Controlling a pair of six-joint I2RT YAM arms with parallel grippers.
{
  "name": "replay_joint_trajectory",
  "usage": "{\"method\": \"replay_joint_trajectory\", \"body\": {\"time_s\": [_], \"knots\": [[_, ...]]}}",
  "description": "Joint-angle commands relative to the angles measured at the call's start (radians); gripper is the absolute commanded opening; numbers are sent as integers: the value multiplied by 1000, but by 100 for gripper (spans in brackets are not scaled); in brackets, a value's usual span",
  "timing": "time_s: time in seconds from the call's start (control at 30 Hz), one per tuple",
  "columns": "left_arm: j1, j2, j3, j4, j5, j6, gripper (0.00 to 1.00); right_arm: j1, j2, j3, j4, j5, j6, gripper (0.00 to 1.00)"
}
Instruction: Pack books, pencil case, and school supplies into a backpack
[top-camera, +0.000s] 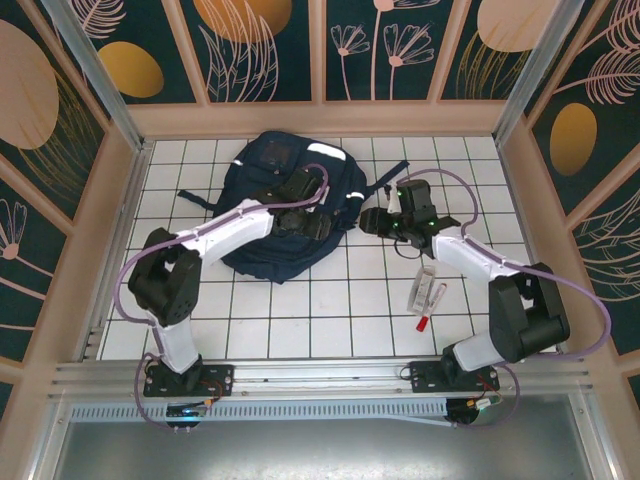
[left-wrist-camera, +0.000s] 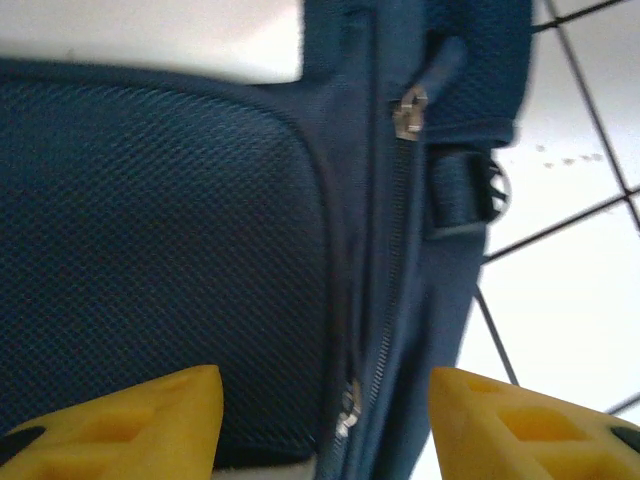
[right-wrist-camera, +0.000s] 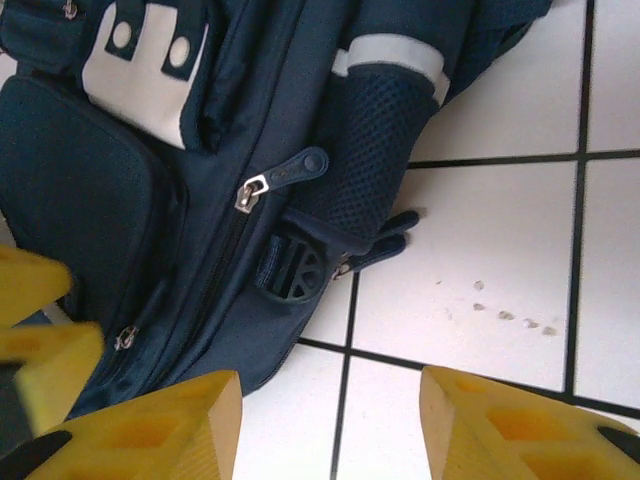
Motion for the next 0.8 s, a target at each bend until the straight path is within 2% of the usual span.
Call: {"method": "replay_joint_trajectory", "body": {"time_s": [0.0,0.07,0.17,0.3,0.43,0.53,0.57,0.63,0.77], "knots": [[7,29,57,25,-32,-103,52,22,22,-17,73,-57,54,49],[7,61,82,17,-32,-115,49,46,34,-21,90,-94,36,45],[7,119,146,-34,-31,-123,35,84,49,-29,122,-130,-47,44],[7,157,193,-79,-40,-105,8,87,63,-55,199,-153,-94,44],[18,164,236,-137,-78,-127,0,96,65,-88,275,-166,-148,45],[32,150,237,-137,-76,-153,0,97,49,-139,359,-186,-197,47],[33,147,235,-131,-67,-151,3,96,48,-142,365,-189,-217,47],[33,149,240,-130,-47,-151,31,102,39,-148,378,-182,-278,47],[33,177,248,-139,-60,-178,45,103,23,-154,396,-153,-308,47]]}}
